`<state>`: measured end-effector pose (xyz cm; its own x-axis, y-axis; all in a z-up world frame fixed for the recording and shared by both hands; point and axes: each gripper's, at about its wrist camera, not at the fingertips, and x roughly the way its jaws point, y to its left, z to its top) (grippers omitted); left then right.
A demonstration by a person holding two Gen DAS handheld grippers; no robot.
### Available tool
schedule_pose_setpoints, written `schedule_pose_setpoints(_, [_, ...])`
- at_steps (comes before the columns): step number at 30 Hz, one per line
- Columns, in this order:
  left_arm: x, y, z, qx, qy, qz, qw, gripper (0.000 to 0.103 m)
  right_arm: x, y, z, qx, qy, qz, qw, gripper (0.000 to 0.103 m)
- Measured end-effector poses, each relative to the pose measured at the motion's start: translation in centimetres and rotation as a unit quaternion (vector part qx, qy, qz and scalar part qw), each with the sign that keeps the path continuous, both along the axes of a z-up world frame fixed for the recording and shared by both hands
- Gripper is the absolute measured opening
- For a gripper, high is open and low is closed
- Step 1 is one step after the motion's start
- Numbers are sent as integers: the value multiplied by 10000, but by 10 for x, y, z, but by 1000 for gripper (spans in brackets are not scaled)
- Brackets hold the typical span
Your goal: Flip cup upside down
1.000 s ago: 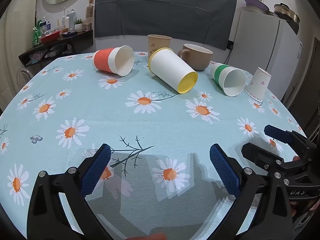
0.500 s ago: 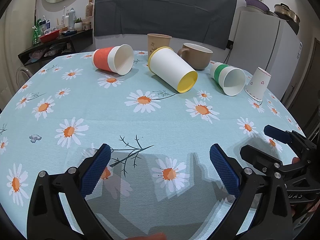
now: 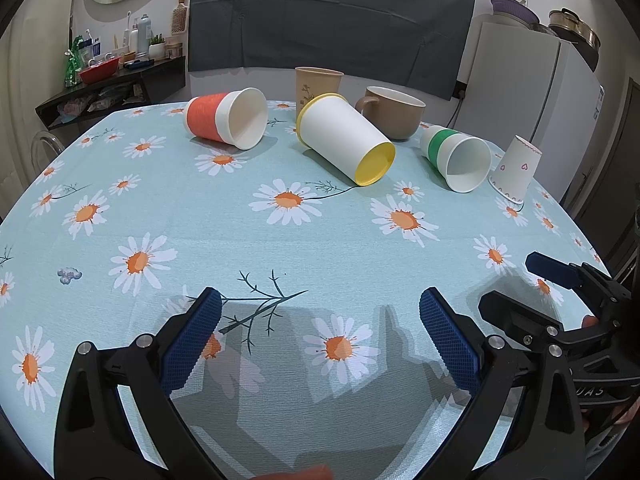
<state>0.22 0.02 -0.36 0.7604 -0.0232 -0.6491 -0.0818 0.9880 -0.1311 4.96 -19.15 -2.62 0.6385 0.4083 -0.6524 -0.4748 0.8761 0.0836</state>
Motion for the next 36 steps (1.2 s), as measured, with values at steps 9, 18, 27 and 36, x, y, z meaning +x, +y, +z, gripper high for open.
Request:
schedule_pose_setpoints(9, [1,0,0,-13,6,7,10000,97,0,-1,0,27,6,-3,10000,94])
schedule_pose_setpoints(18, [1,1,1,-72,7,34,10000,97,0,-1,0,30,8,-8,10000,94])
schedule_pose_setpoints(27, [0,4,1,-113,6,44,9999,97,0,-1,0,36,8,-9,10000,94])
schedule_pose_setpoints(36, [1,3,1,-53,37,22,10000,97,0,0,0,26,9,-13,10000,94])
